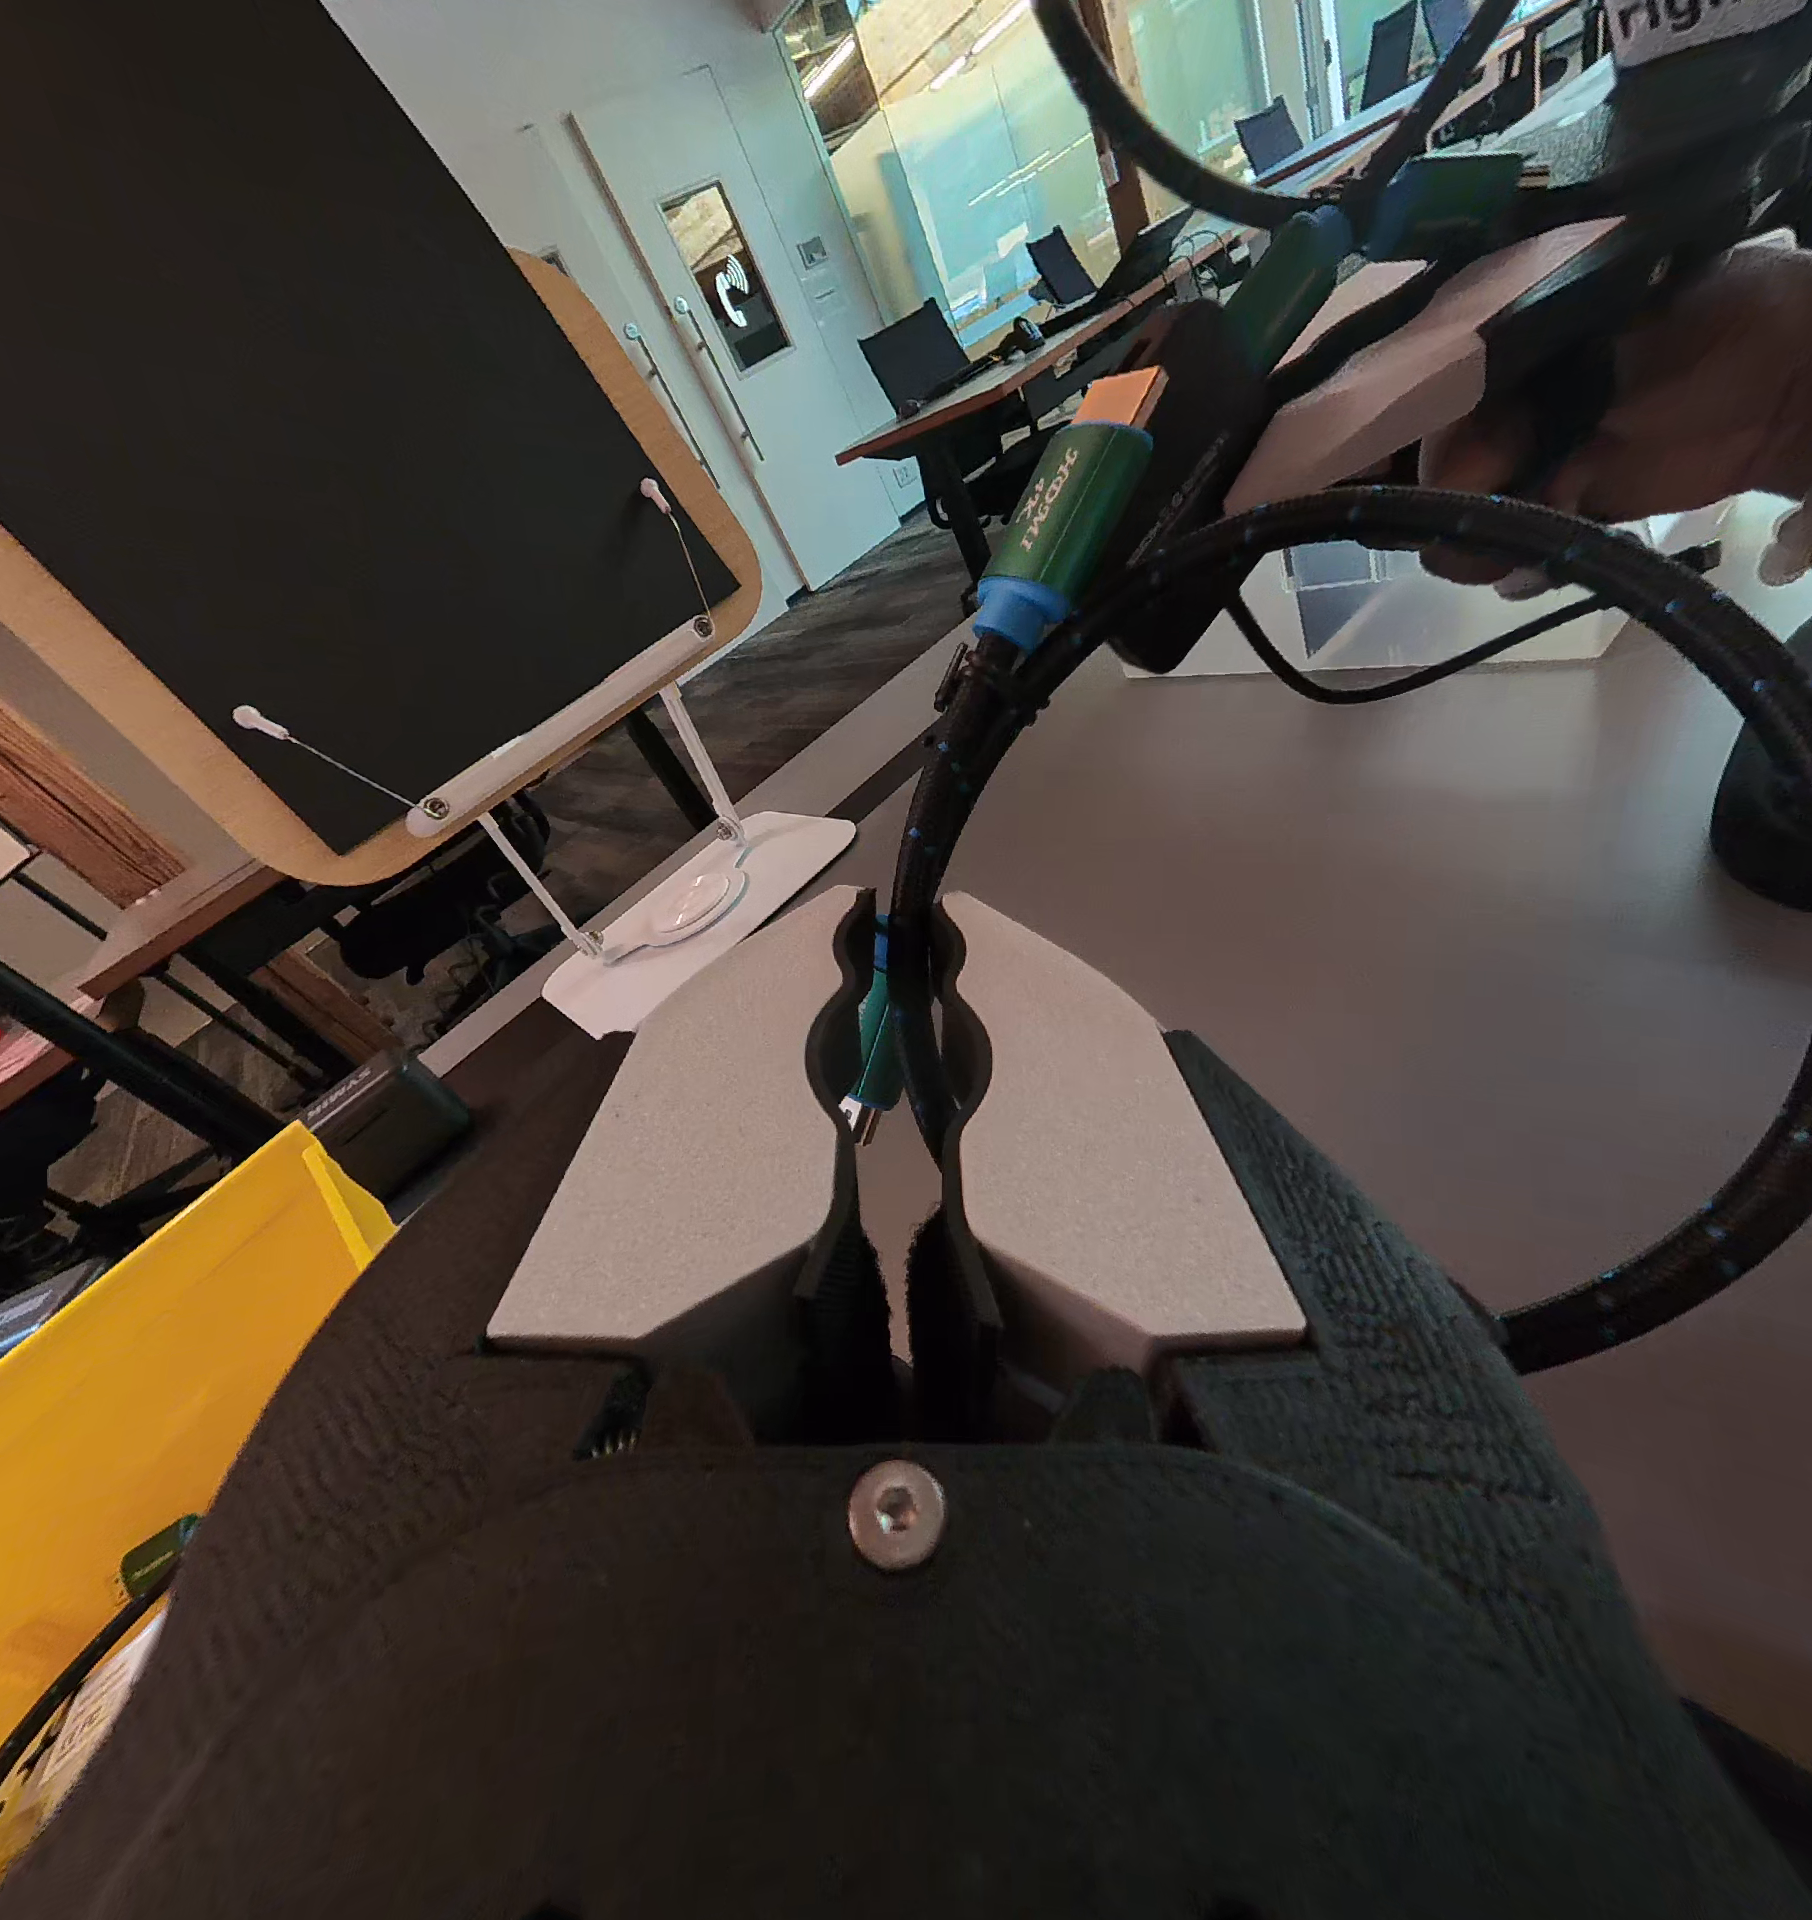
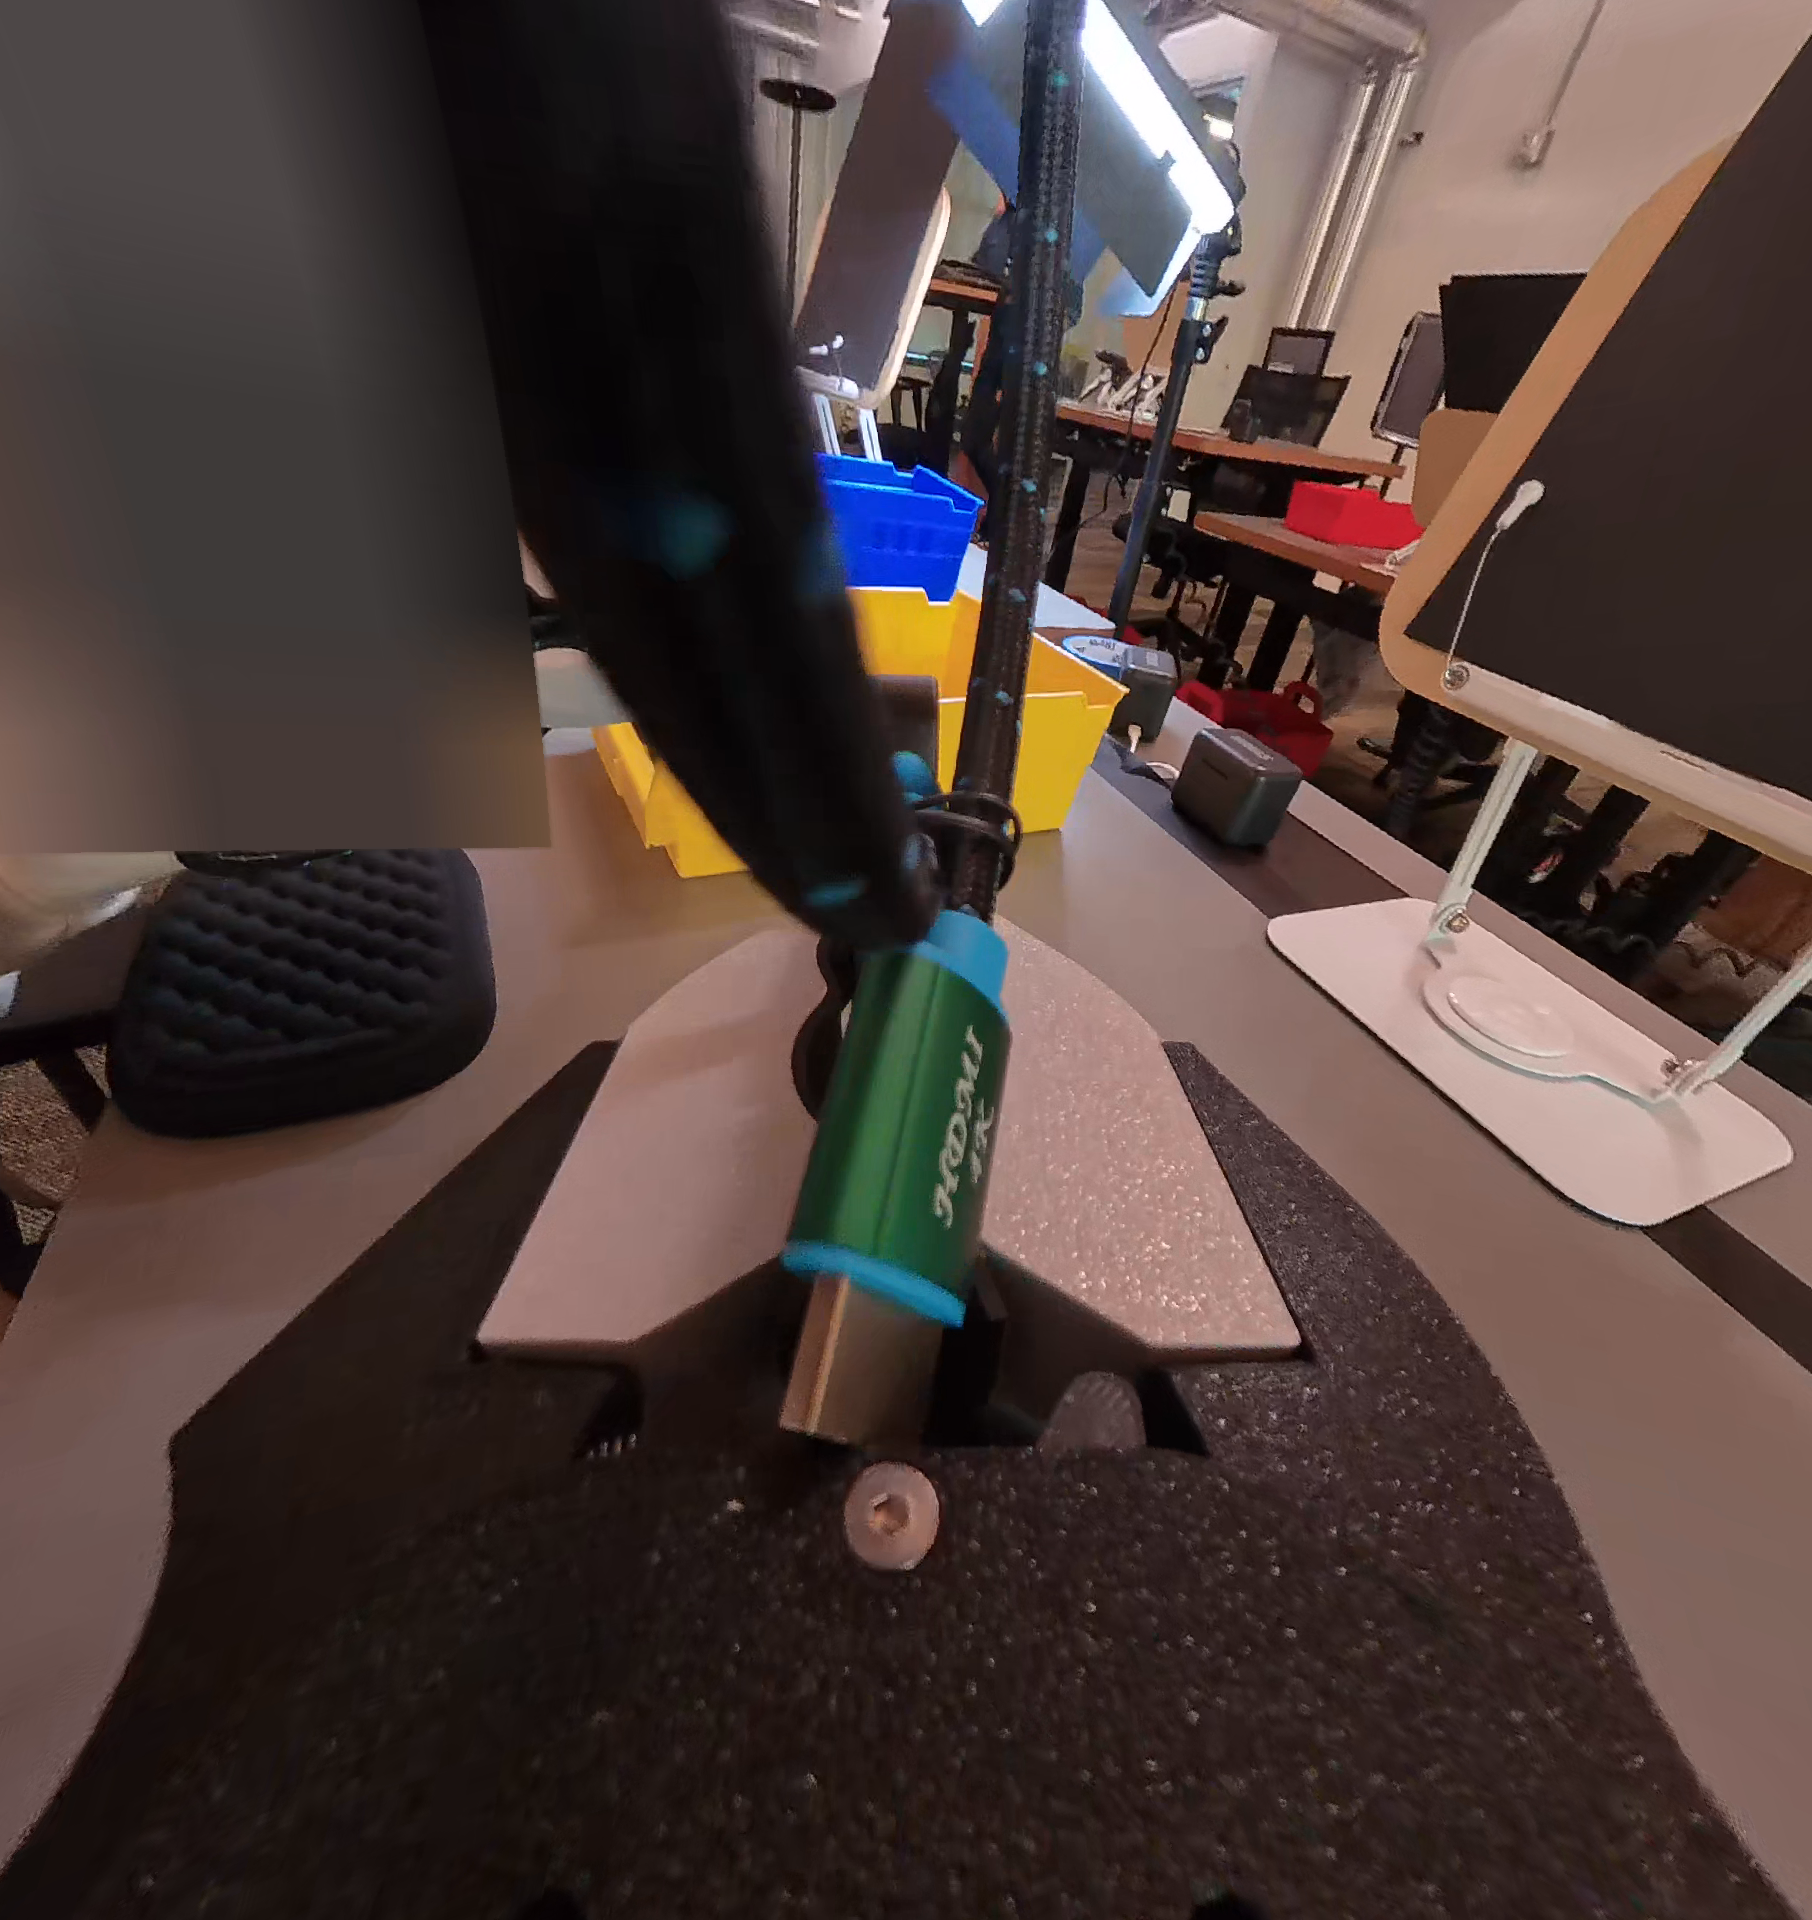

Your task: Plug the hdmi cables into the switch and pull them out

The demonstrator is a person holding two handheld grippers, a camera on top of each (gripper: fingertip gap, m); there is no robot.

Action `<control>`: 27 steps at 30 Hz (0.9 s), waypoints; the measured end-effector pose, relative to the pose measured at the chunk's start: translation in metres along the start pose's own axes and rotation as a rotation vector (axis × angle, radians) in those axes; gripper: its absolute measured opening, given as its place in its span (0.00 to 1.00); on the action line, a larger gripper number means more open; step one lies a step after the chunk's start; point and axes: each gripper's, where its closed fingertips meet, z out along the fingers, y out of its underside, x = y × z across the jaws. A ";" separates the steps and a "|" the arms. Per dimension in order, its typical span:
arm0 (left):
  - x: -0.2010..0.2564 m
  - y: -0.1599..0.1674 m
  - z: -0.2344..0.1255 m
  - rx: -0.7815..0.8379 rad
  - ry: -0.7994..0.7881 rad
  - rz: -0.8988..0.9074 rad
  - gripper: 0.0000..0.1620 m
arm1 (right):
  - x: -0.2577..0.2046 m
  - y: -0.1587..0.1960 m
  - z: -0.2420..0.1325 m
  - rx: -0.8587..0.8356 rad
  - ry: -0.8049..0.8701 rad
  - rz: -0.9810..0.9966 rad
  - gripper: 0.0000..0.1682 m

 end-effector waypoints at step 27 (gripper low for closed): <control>-0.009 0.019 0.002 0.184 -0.106 -0.162 0.06 | 0.007 0.003 -0.023 0.520 -0.264 0.363 0.09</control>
